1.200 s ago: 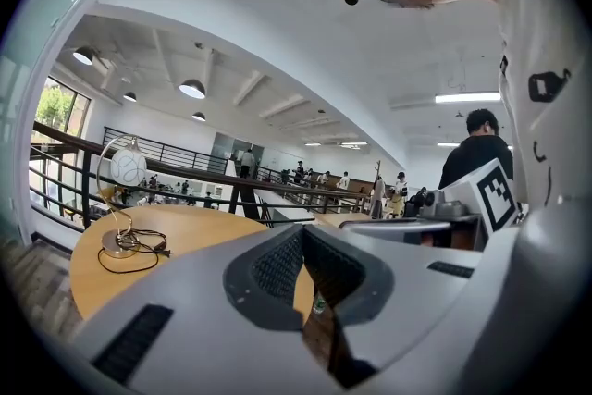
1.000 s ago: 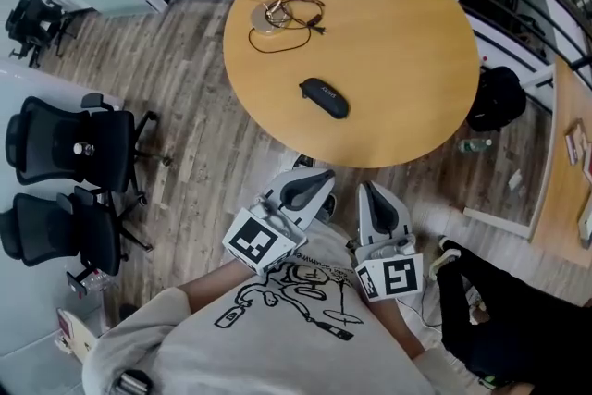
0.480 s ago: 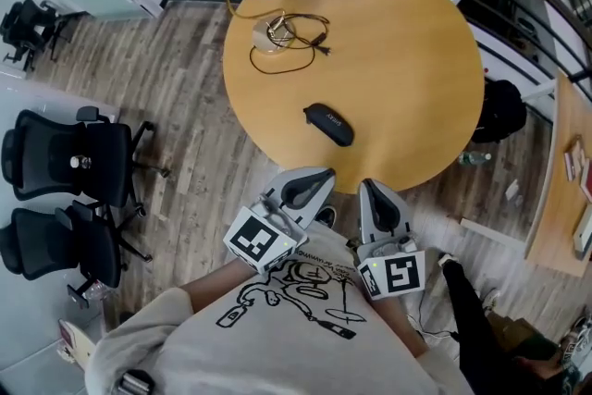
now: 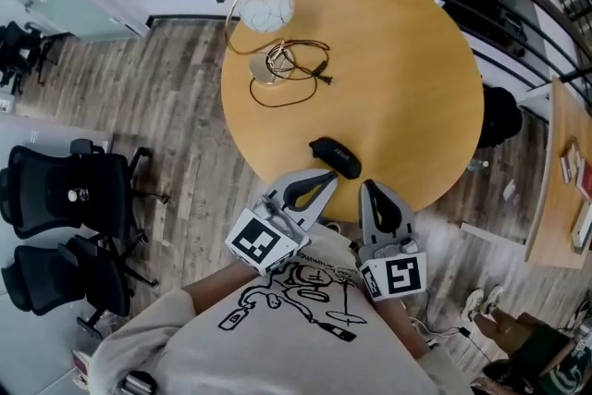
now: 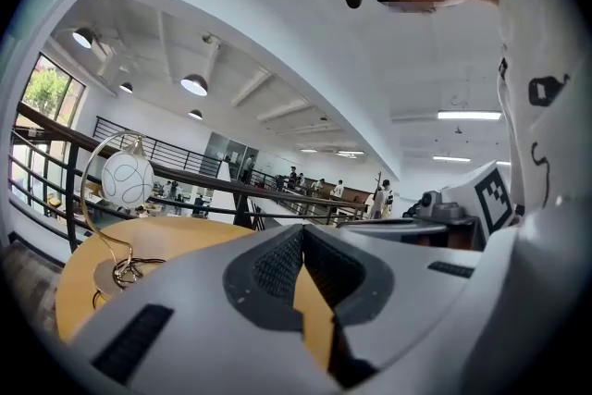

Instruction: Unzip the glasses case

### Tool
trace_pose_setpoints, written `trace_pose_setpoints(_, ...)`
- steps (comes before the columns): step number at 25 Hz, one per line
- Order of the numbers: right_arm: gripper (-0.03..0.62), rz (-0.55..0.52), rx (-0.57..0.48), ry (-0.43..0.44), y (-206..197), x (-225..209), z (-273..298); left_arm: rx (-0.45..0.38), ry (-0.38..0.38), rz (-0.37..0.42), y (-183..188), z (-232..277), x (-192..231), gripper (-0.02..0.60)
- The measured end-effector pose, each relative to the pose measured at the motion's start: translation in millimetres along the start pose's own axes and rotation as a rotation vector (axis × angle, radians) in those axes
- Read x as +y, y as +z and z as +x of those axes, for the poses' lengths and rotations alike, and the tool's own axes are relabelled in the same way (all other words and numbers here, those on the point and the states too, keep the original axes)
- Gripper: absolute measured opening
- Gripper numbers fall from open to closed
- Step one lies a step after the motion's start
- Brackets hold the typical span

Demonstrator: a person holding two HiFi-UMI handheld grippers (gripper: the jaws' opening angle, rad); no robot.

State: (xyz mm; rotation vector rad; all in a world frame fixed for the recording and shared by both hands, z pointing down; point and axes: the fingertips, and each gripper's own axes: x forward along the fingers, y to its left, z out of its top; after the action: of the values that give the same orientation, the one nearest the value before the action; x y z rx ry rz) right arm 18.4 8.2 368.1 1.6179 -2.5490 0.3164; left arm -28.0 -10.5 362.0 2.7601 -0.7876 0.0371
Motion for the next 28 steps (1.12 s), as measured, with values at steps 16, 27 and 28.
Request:
trace_pose_setpoints(16,0.021,-0.023,0.044,-0.057,-5.2,-24.6,18.1,0.033,-0.036,-0.032,-6.9,18.6,23.3,0.009)
trace_pose_setpoints(27,0.024,-0.121,0.220,0.142,-40.0,-42.6,27.2,0.105,-0.015,-0.059,-29.3,40.8,29.2,0.009)
trace_pose_setpoints(28,0.025,-0.128,0.237,0.155,-45.3,-43.6,30.8,0.112,-0.009,-0.065,-34.0,42.2,32.3,0.009)
